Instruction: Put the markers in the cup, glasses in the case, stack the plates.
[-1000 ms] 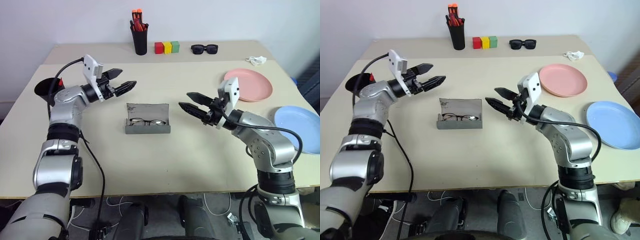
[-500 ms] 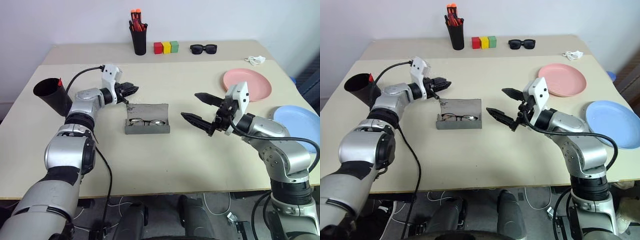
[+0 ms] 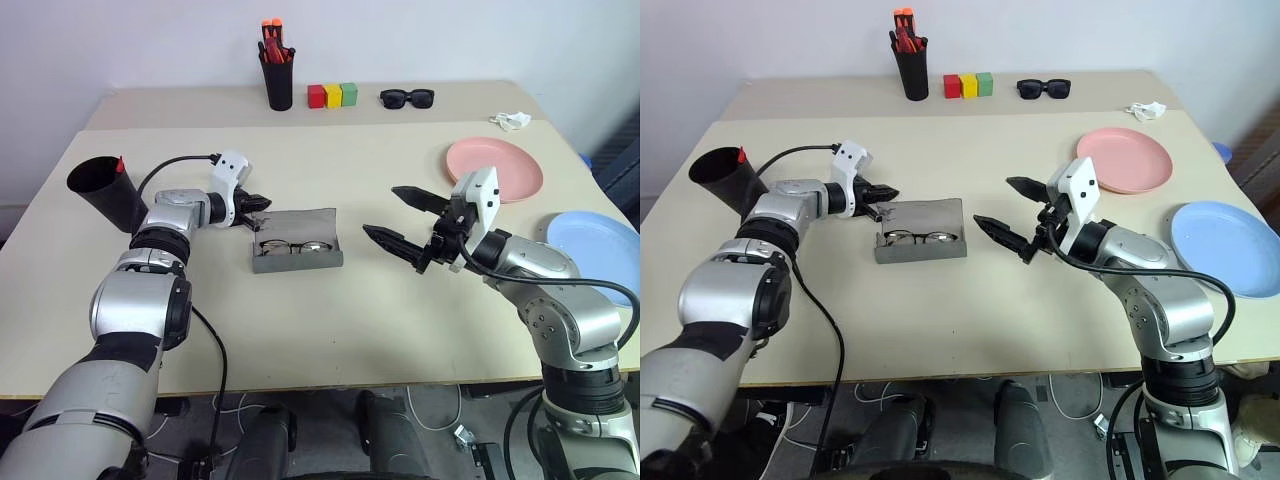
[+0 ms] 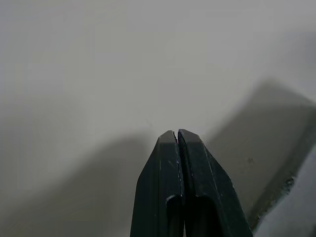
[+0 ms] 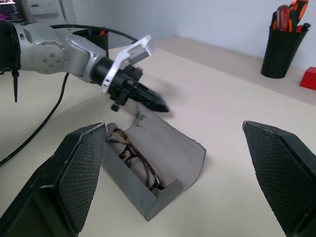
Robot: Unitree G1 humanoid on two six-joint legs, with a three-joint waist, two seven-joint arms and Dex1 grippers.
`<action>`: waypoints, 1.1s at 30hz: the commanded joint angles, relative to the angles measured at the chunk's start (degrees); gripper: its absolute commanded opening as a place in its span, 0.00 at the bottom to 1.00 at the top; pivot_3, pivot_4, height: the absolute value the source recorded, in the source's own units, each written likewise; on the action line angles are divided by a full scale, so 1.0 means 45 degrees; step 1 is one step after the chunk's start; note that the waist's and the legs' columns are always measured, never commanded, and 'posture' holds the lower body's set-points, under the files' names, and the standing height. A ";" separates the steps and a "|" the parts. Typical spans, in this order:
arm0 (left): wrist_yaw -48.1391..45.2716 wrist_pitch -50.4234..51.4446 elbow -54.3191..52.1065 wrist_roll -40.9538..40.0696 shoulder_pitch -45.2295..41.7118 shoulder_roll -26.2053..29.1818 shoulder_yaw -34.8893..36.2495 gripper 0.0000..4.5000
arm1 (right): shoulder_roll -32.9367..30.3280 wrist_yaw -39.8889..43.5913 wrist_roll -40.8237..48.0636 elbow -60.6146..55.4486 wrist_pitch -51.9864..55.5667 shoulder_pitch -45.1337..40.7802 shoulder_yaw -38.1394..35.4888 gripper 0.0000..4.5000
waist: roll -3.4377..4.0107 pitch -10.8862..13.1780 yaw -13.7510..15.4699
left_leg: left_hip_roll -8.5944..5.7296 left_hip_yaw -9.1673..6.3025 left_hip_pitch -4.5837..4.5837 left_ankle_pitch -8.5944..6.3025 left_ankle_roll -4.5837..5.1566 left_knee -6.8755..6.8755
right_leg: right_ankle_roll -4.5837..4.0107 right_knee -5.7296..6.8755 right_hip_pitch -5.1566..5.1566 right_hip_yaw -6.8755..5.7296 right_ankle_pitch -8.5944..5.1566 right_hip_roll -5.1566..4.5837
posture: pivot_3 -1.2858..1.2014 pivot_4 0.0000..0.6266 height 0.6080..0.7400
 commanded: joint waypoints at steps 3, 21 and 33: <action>-0.2413 0.0350 -0.0437 0.0209 0.0103 0.0291 -0.0372 0.00 | -0.0034 -0.0026 0.0012 -0.0273 -0.0383 -0.0280 0.0039 1.00 | 0.0000 0.0000 0.0005 | 0.0000 0.0000 0.0000 0.0000 0.0000 0.0000 | 0.0000 0.0002 0.0001 0.0000 0.0000 0.0000 | 0.52 0.24 1.00; -0.4861 -0.0637 -0.2095 -0.0952 0.0985 0.0383 0.0250 0.00 | -0.0347 -0.0142 -0.0532 0.0380 -0.0812 -0.0428 -0.0124 1.00 | -0.0004 0.0002 0.0020 | 0.0002 -0.0006 -0.0005 0.0000 0.0000 0.0009 | -0.0001 0.0007 0.0000 -0.0001 0.0000 0.0001 | 0.52 0.24 1.00; -0.8405 0.3034 -0.7433 -0.4706 0.2489 0.1049 0.1084 0.97 | -0.2936 -0.2111 -0.2919 0.2455 -0.0383 0.1467 -0.2695 1.00 | 0.0005 -0.0002 0.0015 | 0.0000 -0.0001 -0.0004 -0.0009 0.0016 0.0006 | -0.0002 0.0016 0.0009 0.0001 -0.0001 -0.0002 | 0.52 0.24 1.00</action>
